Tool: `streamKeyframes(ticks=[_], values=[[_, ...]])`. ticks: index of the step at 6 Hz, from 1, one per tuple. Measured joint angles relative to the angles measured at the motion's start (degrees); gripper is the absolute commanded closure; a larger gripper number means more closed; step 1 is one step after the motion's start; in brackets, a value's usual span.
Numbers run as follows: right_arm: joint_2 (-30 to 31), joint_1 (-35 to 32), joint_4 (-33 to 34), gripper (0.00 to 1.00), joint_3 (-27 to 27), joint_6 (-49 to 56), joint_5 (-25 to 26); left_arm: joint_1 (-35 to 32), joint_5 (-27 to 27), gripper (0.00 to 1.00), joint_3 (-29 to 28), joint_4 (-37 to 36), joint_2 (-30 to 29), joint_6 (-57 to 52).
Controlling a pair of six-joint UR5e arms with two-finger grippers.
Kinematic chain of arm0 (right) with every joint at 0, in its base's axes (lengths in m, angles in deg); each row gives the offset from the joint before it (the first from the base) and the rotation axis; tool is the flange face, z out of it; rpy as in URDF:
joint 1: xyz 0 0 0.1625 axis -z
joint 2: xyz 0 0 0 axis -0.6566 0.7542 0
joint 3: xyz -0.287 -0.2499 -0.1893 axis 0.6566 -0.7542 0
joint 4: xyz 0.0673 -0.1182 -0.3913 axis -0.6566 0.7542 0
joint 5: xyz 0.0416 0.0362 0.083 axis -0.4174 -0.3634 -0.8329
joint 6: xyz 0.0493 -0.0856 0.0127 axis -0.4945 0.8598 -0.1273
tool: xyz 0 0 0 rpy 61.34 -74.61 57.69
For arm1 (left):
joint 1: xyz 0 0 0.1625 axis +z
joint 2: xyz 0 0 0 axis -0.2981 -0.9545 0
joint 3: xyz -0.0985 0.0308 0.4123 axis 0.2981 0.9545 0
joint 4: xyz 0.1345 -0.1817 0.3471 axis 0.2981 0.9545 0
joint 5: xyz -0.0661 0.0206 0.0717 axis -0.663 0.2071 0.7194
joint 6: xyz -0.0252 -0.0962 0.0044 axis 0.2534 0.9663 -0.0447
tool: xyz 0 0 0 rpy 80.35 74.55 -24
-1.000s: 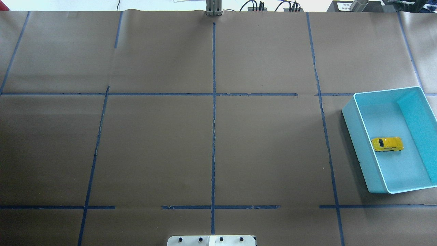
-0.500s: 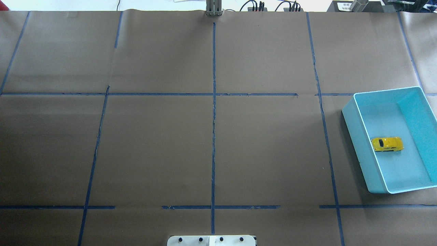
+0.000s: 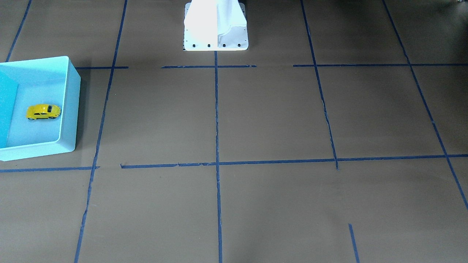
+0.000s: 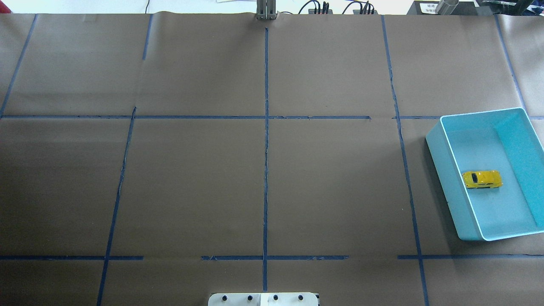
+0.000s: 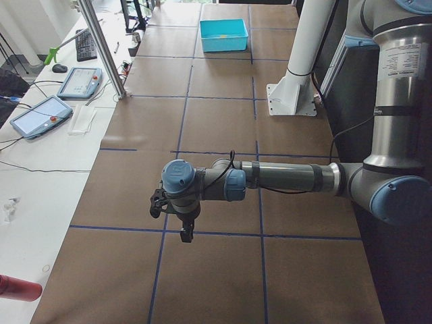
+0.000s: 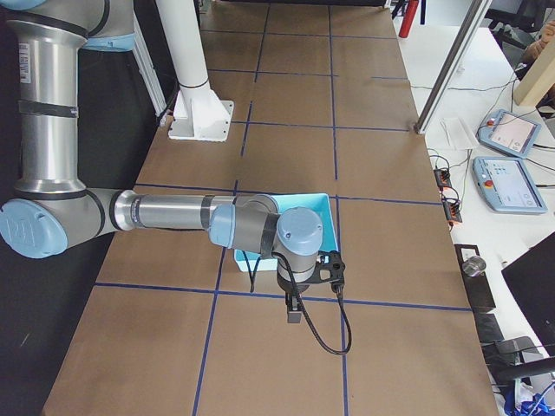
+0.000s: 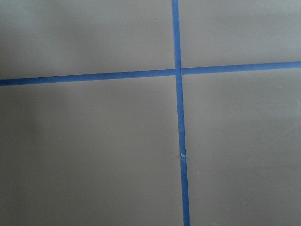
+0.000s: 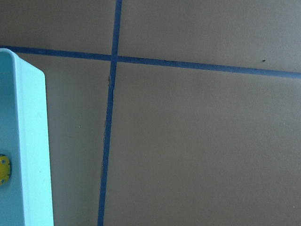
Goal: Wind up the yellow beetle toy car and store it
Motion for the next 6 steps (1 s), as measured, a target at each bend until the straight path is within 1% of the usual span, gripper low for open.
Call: streamKeyframes(ticks=[6], values=[[0.08, 0.01, -0.51, 0.00, -0.08, -0.24, 0.17, 0.07, 0.14, 0.00, -0.73, 0.09, 0.01, 0.04]])
